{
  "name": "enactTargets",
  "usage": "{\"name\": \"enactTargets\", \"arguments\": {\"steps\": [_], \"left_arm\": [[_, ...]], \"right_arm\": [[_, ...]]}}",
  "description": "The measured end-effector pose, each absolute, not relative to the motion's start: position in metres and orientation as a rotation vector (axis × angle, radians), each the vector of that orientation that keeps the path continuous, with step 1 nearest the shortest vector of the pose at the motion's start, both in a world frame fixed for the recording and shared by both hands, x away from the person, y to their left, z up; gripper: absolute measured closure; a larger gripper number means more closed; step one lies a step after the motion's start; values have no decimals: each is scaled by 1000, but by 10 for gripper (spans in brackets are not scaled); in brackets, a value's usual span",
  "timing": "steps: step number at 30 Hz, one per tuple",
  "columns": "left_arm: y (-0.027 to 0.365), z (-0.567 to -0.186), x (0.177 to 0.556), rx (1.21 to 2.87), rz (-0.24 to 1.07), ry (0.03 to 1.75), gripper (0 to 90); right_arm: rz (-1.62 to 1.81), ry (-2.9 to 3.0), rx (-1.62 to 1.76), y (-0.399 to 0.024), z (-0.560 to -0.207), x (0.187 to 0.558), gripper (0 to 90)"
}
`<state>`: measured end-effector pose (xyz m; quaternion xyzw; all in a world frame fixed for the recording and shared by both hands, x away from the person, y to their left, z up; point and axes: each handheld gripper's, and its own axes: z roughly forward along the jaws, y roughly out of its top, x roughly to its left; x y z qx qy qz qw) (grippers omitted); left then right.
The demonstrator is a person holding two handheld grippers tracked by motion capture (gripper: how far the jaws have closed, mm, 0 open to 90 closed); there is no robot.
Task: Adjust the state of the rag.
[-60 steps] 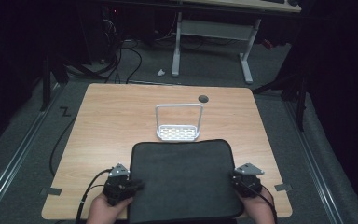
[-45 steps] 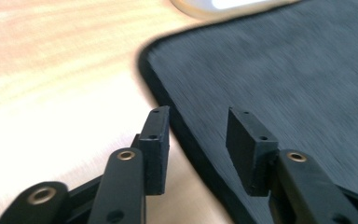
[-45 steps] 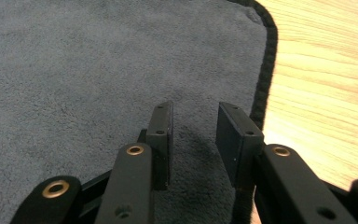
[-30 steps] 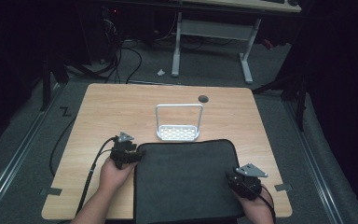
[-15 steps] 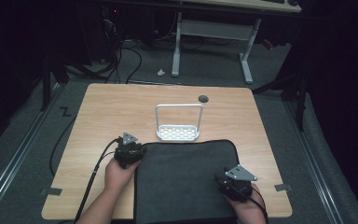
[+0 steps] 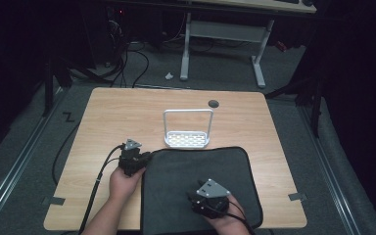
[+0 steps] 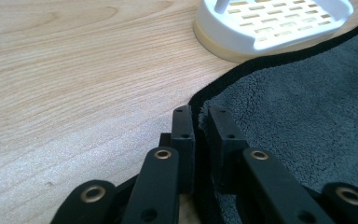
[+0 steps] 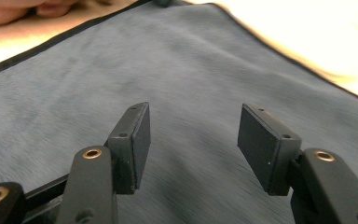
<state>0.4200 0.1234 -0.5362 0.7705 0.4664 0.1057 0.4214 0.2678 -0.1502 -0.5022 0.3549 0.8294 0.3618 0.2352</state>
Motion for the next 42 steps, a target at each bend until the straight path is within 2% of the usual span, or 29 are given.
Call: {"name": "enactTargets", "arguments": {"steps": [7,16,28,32,39,42], "left_arm": [[126,-537,422,1914,232,1176,807],[127,-537,422,1906,224,1182,806],[127,-537,421,1907,226,1181,803],[127,-537,422,1905,223,1182,803],[127,-537,422,1902,220,1182,800],[127,-537,422,1903,219,1180,799]], "right_arm": [[994,2382,872,-98,-514,270,445],[1056,2464,820,-54,-516,270,440],[1062,2579,793,-19,-529,264,438],[1038,2560,780,-21,-530,262,519],[969,2518,762,-30,-527,262,757],[973,2499,744,-33,-526,261,794]]}}
